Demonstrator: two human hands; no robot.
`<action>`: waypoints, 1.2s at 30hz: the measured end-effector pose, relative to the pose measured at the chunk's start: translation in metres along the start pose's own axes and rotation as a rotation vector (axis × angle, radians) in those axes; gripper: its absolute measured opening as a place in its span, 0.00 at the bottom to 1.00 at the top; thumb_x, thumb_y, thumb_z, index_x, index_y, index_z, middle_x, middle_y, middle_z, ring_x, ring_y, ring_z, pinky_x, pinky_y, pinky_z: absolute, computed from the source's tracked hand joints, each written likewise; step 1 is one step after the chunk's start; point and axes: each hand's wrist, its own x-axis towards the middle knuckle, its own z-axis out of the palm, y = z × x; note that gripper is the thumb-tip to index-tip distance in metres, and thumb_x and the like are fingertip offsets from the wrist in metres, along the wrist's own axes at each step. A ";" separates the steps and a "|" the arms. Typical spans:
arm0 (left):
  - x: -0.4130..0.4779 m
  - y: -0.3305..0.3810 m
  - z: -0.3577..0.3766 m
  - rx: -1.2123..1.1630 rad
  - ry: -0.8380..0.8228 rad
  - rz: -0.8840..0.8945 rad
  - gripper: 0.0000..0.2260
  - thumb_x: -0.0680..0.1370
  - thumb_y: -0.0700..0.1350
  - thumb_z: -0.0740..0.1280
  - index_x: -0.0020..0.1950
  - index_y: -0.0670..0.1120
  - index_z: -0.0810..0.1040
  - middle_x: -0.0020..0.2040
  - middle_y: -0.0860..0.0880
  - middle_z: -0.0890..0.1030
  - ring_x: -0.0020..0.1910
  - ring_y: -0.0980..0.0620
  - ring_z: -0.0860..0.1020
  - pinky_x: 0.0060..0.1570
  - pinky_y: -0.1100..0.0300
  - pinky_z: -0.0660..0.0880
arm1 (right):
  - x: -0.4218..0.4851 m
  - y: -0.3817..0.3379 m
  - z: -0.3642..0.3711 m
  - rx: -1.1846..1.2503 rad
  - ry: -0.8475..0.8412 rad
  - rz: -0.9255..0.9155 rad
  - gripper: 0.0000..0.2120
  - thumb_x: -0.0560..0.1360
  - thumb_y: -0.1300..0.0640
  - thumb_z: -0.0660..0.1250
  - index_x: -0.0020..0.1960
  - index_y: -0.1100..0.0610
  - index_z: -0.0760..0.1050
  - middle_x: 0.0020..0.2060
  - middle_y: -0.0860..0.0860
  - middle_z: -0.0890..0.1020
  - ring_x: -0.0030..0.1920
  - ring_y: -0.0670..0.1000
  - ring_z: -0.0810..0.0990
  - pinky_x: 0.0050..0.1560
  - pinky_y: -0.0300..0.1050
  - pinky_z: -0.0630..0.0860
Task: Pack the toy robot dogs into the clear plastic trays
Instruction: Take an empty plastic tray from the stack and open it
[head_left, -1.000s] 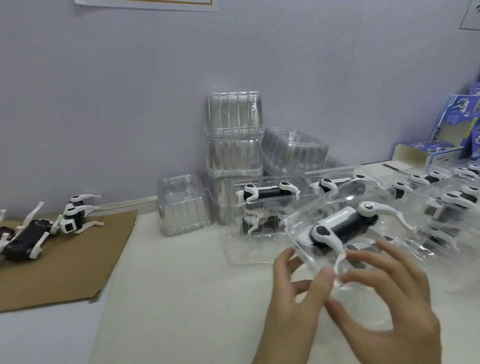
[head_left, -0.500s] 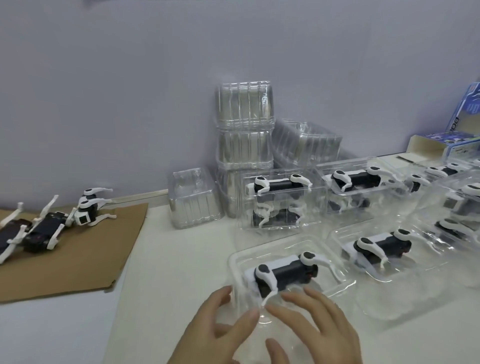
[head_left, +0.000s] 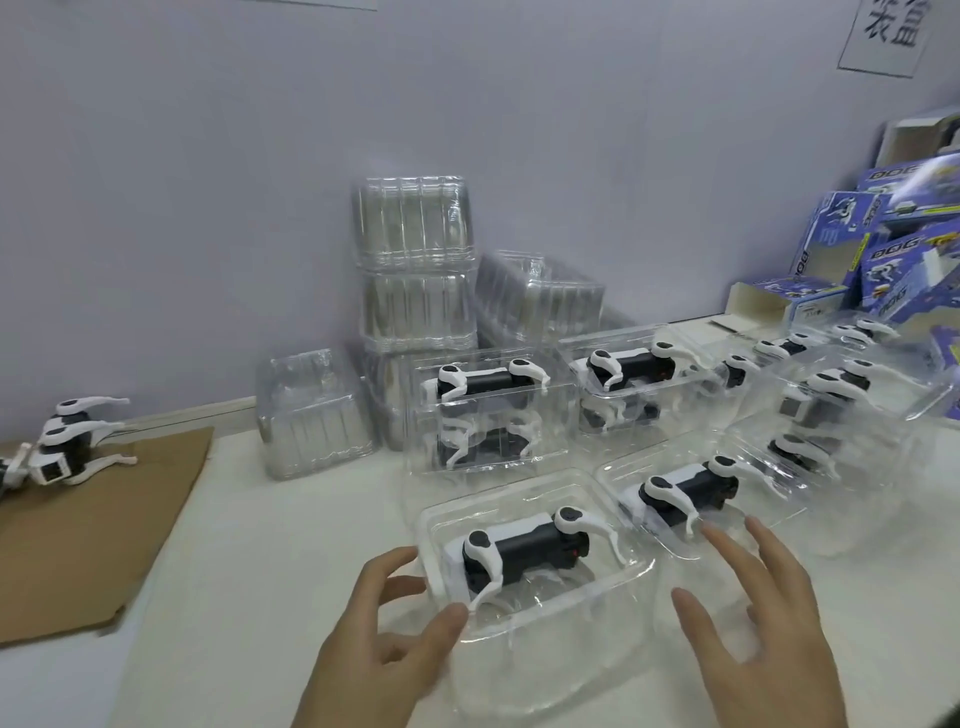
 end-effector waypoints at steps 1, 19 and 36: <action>0.001 0.000 0.003 -0.005 -0.004 0.007 0.27 0.61 0.57 0.75 0.59 0.60 0.74 0.57 0.55 0.81 0.35 0.46 0.85 0.47 0.49 0.81 | 0.003 0.009 -0.001 -0.005 -0.008 -0.009 0.31 0.68 0.71 0.77 0.63 0.45 0.77 0.71 0.46 0.70 0.68 0.53 0.71 0.55 0.31 0.68; 0.016 0.007 0.066 0.038 -0.117 0.125 0.35 0.66 0.48 0.81 0.65 0.66 0.66 0.61 0.61 0.72 0.42 0.58 0.84 0.48 0.68 0.77 | -0.012 -0.038 0.006 0.046 -0.005 -0.614 0.18 0.80 0.48 0.57 0.51 0.51 0.85 0.58 0.48 0.84 0.60 0.44 0.78 0.61 0.37 0.71; 0.048 -0.039 -0.097 0.164 0.352 0.117 0.13 0.78 0.35 0.65 0.41 0.51 0.82 0.36 0.51 0.82 0.28 0.54 0.74 0.31 0.60 0.70 | -0.029 -0.115 0.070 0.258 -0.460 -0.701 0.11 0.70 0.54 0.66 0.48 0.46 0.85 0.47 0.38 0.83 0.49 0.37 0.80 0.58 0.27 0.70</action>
